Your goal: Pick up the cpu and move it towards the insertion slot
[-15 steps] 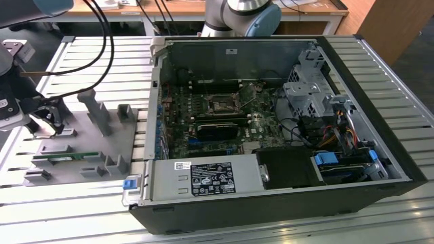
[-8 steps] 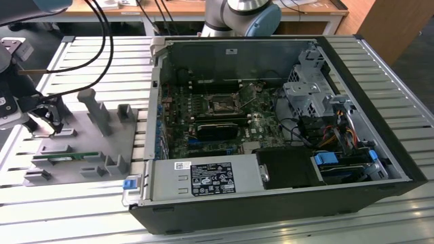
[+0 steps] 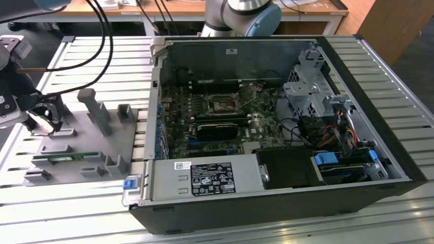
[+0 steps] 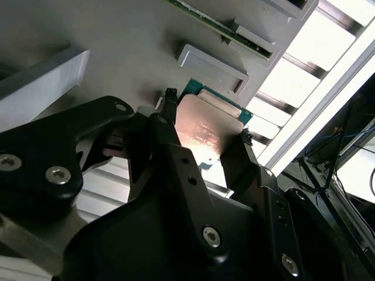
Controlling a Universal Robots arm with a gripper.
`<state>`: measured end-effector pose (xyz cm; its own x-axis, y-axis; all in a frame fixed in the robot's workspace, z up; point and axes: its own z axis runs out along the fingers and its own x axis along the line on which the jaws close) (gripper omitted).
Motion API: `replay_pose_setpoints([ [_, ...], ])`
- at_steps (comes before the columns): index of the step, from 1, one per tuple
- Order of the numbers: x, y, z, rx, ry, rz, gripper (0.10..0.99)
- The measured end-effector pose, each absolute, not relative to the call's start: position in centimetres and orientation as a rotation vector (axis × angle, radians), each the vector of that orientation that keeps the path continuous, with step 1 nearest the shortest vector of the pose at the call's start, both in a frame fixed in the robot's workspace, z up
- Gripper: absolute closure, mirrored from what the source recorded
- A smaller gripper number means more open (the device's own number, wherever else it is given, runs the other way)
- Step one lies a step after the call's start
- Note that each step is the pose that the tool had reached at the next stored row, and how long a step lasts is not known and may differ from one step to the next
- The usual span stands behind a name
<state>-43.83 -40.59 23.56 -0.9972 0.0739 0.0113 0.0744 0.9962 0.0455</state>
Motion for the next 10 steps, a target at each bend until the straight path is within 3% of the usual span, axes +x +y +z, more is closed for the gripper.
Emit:
replay_pose_setpoints([
  [10,-43.8,-40.6,25.1,-0.116,-3.129,-0.072,0.537],
])
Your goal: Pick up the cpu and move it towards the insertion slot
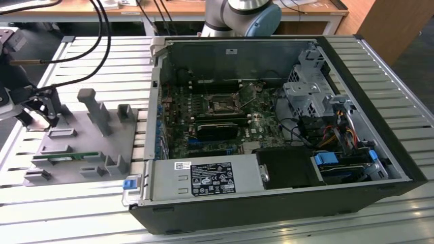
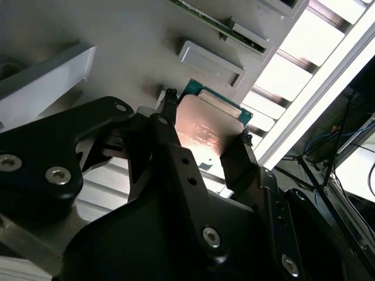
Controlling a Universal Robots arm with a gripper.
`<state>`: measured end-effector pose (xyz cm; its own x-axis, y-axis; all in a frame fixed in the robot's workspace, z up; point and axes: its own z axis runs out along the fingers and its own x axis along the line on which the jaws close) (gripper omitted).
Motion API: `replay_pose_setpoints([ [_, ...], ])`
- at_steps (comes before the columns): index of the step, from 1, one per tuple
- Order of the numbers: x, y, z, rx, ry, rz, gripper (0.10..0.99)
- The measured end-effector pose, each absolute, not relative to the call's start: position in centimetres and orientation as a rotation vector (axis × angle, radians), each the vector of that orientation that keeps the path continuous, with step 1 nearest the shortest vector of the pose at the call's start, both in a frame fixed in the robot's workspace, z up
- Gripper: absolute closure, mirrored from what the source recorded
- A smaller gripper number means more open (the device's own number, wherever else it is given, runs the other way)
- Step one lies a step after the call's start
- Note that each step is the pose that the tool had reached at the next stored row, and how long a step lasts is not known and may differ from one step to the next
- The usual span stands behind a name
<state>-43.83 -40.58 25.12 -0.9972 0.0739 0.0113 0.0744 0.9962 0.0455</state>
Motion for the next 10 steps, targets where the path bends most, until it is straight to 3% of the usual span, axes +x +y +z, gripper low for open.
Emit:
replay_pose_setpoints([
  [10,-43.83,-40.58,25.96,-0.116,-3.129,-0.072,0.537],
])
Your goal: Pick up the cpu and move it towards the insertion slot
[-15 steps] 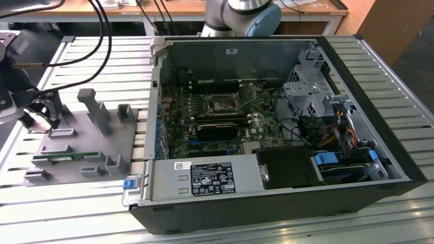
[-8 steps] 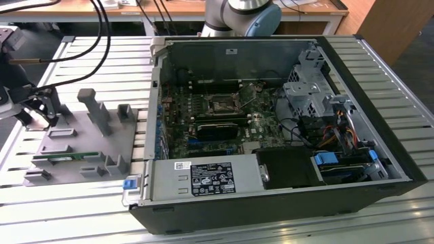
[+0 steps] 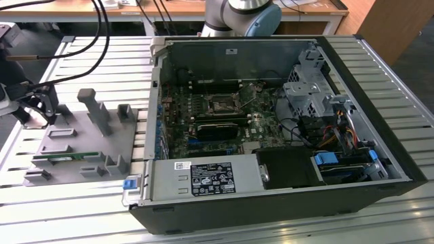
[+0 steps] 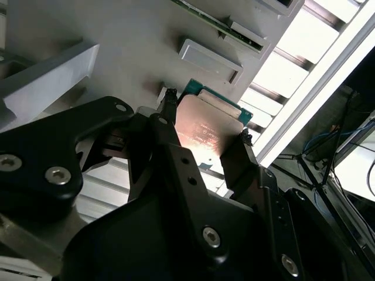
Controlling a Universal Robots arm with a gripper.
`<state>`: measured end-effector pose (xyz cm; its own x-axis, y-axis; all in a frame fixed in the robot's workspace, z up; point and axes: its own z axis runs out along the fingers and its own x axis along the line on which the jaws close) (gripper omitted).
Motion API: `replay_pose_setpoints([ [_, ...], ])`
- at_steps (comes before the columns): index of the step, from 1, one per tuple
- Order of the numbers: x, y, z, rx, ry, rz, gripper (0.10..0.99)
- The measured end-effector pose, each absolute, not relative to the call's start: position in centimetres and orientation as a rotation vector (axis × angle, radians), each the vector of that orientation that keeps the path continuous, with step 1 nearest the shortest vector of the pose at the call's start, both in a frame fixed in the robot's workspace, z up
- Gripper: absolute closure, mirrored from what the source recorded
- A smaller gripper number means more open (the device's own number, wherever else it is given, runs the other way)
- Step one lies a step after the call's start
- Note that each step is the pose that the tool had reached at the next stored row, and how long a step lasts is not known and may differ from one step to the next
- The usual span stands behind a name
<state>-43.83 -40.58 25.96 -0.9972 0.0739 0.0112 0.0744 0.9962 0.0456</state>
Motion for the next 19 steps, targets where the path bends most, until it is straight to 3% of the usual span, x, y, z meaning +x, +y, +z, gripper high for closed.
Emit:
replay_pose_setpoints([
  [19,-43.83,-40.59,26.81,-0.116,-3.129,-0.072,0.537],
])
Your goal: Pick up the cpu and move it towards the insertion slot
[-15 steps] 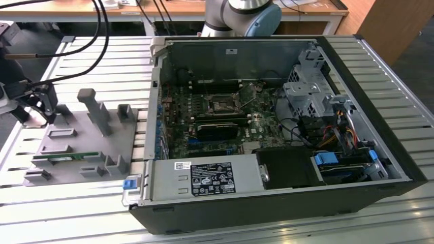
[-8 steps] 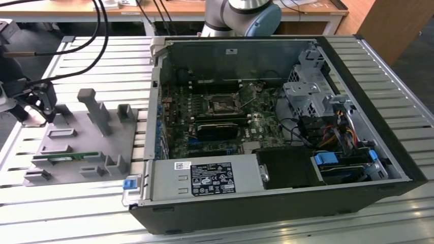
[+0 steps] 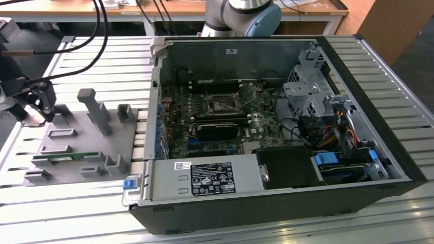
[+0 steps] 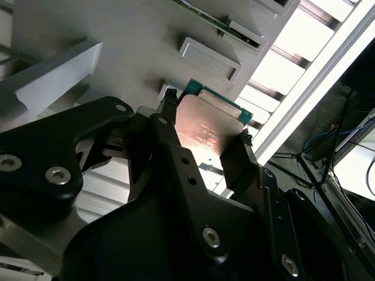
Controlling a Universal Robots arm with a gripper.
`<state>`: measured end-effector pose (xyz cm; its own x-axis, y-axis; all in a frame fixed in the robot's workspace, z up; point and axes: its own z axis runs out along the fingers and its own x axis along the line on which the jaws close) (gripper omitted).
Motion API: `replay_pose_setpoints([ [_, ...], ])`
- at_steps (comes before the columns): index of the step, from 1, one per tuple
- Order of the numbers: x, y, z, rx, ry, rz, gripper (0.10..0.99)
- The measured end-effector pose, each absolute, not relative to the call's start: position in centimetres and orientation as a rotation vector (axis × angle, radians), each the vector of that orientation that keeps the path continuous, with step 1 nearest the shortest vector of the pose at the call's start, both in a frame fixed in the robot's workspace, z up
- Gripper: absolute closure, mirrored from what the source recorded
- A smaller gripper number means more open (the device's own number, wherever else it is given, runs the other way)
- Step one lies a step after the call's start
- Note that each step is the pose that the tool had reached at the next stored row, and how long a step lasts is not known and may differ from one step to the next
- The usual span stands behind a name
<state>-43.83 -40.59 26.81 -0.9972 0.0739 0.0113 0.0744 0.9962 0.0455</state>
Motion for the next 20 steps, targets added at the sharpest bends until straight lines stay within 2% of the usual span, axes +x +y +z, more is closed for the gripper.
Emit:
replay_pose_setpoints([
  [20,-43.8,-40.6,28.2,-0.116,-3.129,-0.072,0.537],
])
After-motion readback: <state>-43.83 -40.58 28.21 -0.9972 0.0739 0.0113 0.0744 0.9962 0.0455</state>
